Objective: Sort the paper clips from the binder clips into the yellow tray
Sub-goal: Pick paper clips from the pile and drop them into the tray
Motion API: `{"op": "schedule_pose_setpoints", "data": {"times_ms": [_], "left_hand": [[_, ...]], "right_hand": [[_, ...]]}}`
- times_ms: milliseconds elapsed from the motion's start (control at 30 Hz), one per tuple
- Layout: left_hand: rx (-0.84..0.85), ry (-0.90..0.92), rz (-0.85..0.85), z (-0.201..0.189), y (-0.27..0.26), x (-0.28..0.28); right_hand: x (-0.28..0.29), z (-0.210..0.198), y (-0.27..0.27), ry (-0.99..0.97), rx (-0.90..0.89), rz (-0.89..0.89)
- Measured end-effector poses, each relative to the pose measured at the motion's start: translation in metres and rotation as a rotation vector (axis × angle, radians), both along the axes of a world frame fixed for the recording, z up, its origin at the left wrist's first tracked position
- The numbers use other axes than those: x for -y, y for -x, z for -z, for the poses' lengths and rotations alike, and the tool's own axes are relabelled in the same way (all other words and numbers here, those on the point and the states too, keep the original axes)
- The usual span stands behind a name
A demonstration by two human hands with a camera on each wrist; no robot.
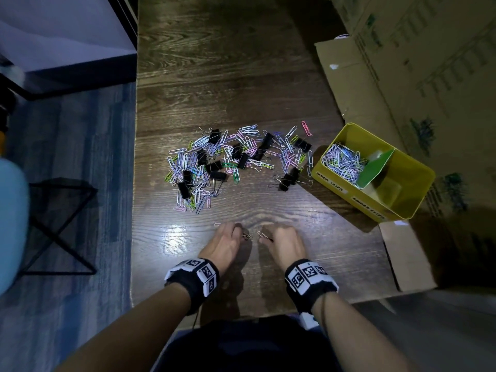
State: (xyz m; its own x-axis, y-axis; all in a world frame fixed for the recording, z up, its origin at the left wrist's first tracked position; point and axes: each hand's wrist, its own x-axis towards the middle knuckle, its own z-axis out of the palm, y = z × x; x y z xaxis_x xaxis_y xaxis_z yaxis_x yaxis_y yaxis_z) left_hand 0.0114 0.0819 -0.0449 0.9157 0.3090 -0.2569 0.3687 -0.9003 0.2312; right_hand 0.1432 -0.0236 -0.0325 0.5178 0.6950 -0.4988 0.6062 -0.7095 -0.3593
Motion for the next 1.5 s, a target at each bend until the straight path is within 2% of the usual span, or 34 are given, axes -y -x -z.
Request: {"op": "schedule_pose_setpoints", "data": {"times_ms": [67, 200, 267, 333, 400, 433, 533, 567, 633, 700, 767, 833, 900, 1000, 1033, 1100, 1200, 1300, 1367, 1433, 1500], "left_hand": [[0.035, -0.091, 0.072, -0.003, 0.0, -0.003], [0.043, 0.006, 0.05, -0.002, 0.004, -0.007], [0.058, 0.138, -0.035, -0.007, 0.005, -0.011], [0.094, 0.352, -0.195, -0.017, 0.009, -0.015], [0.179, 0.576, -0.405, -0.026, 0.014, -0.02], [0.229, 0.714, -0.523, -0.029, 0.016, -0.023], [0.388, 1.258, -1.029, -0.034, 0.019, -0.029], [0.436, 1.394, -1.108, -0.037, 0.02, -0.03], [0.529, 1.61, -1.112, -0.045, 0.022, -0.033], [0.635, 1.737, -1.038, -0.051, 0.023, -0.036], [0.712, 1.795, -0.949, -0.054, 0.021, -0.042], [0.735, 1.81, -0.916, -0.057, 0.015, -0.048], [0.678, 1.765, -0.967, -0.059, 0.01, -0.053], [0.622, 1.575, -1.062, -0.053, 0.005, -0.056], [0.611, 1.508, -1.08, -0.048, 0.005, -0.056], [0.54, 1.33, -1.087, -0.038, 0.009, -0.056], [0.371, 0.931, -0.951, -0.026, 0.016, -0.059], [0.176, 0.486, -0.68, -0.022, 0.022, -0.057], [0.11, 0.25, -0.527, -0.022, 0.024, -0.052], [0.071, 0.154, -0.449, -0.022, 0.024, -0.046], [-0.026, 0.124, -0.402, -0.021, 0.022, -0.042]], "right_hand": [[0.0, 0.004, 0.004, 0.055, 0.076, -0.116], [0.001, 0.003, 0.008, 0.048, 0.086, -0.142], [0.0, -0.002, 0.007, -0.004, 0.107, -0.153], [-0.001, -0.009, 0.002, -0.116, 0.048, -0.068], [-0.001, -0.013, -0.003, -0.219, -0.121, 0.074], [-0.001, -0.014, -0.006, -0.257, -0.262, 0.169], [-0.002, -0.012, -0.004, -0.423, -0.779, 0.477], [-0.004, -0.012, -0.003, -0.491, -0.962, 0.575], [-0.011, -0.015, 0.0, -0.59, -1.232, 0.719], [-0.018, -0.02, 0.0, -0.659, -1.343, 0.798], [-0.024, -0.023, -0.003, -0.709, -1.369, 0.816], [-0.029, -0.022, -0.005, -0.682, -1.267, 0.747], [-0.032, -0.016, -0.005, -0.547, -0.945, 0.5], [-0.033, 0.002, 0.002, -0.211, -0.393, -0.033], [-0.032, 0.007, 0.007, -0.125, -0.248, -0.203], [-0.031, 0.008, 0.013, -0.093, -0.08, -0.346], [-0.03, 0.001, 0.017, -0.082, -0.004, -0.39], [-0.031, -0.008, 0.024, -0.046, 0.004, -0.38], [-0.029, -0.009, 0.026, -0.058, -0.002, -0.366], [-0.027, -0.012, 0.023, -0.106, -0.05, -0.305], [-0.026, -0.017, 0.016, -0.174, -0.164, -0.158]]}}
